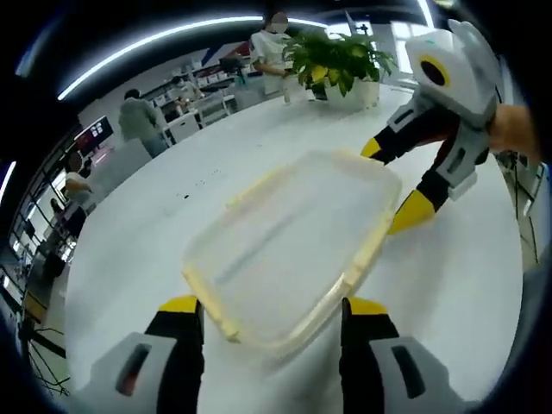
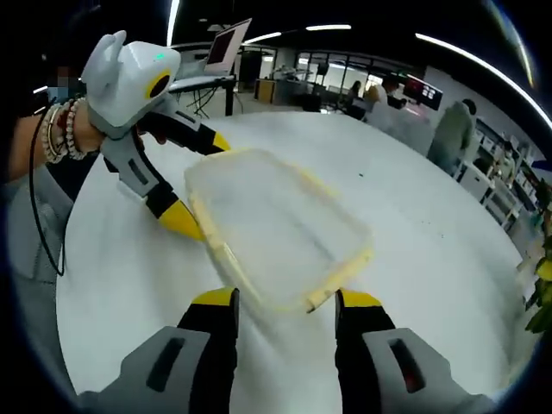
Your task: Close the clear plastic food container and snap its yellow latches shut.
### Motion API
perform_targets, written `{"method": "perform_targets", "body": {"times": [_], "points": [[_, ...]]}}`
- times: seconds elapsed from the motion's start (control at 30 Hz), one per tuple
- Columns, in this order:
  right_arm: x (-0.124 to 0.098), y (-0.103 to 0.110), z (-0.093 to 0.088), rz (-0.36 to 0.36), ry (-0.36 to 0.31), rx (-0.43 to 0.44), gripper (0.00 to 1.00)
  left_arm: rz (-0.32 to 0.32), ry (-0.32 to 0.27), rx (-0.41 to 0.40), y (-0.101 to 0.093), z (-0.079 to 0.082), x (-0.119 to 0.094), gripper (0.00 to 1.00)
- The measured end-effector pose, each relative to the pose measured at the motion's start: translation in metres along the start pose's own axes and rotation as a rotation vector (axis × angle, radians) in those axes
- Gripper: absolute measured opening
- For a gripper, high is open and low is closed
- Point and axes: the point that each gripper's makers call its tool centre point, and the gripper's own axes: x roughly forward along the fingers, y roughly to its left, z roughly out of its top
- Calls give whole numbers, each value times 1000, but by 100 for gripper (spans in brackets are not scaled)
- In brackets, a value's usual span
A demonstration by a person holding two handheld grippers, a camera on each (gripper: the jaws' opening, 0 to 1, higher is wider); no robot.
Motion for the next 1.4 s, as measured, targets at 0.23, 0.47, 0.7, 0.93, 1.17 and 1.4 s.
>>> {"method": "perform_targets", "body": {"times": [0.23, 0.47, 0.7, 0.93, 1.17, 1.4], "points": [[7, -11, 4, -11, 6, 2, 42, -2, 5, 15, 8, 5, 9, 59], [11, -17, 6, -15, 6, 2, 42, -3, 2, 30, 14, 8, 15, 59], [15, -18, 4, -17, 2, 32, 42, -6, -4, 38, 15, 9, 16, 59], [10, -17, 3, -14, -3, 62, 49, 11, -54, 27, 14, 14, 8, 59], [-15, -19, 14, -37, -69, 141, 56, 45, -106, -12, 18, 25, -14, 68], [-55, -16, 31, -88, -132, 119, 59, 21, -247, -196, 12, 50, -54, 79]]}}
